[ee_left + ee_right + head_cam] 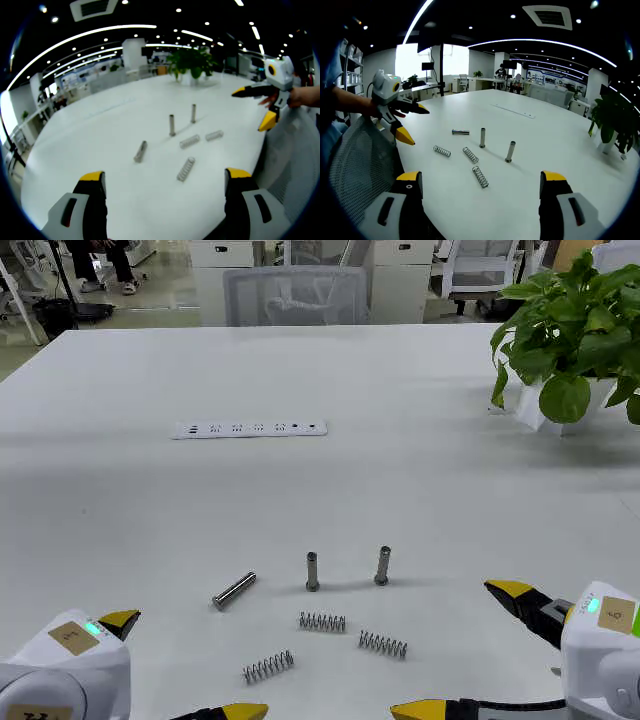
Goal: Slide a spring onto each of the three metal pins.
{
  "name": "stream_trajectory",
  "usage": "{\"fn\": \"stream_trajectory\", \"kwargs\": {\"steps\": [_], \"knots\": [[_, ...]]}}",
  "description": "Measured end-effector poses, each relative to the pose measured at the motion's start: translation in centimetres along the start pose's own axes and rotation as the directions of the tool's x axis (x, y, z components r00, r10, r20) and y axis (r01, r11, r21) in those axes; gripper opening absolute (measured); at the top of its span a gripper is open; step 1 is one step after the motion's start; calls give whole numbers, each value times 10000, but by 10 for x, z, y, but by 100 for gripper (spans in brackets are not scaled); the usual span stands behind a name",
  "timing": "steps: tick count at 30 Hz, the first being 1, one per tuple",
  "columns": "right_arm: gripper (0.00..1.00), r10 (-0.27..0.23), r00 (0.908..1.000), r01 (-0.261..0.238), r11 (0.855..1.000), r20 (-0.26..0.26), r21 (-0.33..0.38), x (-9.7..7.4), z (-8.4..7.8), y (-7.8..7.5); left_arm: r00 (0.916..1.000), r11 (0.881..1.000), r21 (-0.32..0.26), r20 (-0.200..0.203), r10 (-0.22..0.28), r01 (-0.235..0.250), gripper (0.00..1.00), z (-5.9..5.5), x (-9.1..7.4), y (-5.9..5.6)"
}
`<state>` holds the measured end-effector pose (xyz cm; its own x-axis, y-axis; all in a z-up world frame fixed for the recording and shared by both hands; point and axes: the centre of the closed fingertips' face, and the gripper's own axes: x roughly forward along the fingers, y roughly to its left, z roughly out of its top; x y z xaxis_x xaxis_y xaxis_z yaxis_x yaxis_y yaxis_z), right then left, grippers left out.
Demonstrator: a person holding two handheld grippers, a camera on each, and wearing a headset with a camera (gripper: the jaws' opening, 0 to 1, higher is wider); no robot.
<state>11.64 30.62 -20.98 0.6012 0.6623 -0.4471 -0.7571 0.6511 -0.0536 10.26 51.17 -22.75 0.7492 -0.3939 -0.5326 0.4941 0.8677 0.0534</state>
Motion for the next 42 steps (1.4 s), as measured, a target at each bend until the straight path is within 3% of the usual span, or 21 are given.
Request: {"fn": "stream_trajectory", "kwargs": {"steps": [3,17,42], "knots": [[99,27,10000,-27,10000,37,-20,0,1,0,10000,9999,-142,47,77,-76,100,0,0,3],[98,116,9999,-117,9999,-82,-68,1,-2,3,9994,9996,248,-312,-154,162,100,-6,2,-3],[98,23,9997,-22,10000,-250,31,2,-4,0,9989,9986,-420,-323,-325,311,100,-7,2,-3]]}}
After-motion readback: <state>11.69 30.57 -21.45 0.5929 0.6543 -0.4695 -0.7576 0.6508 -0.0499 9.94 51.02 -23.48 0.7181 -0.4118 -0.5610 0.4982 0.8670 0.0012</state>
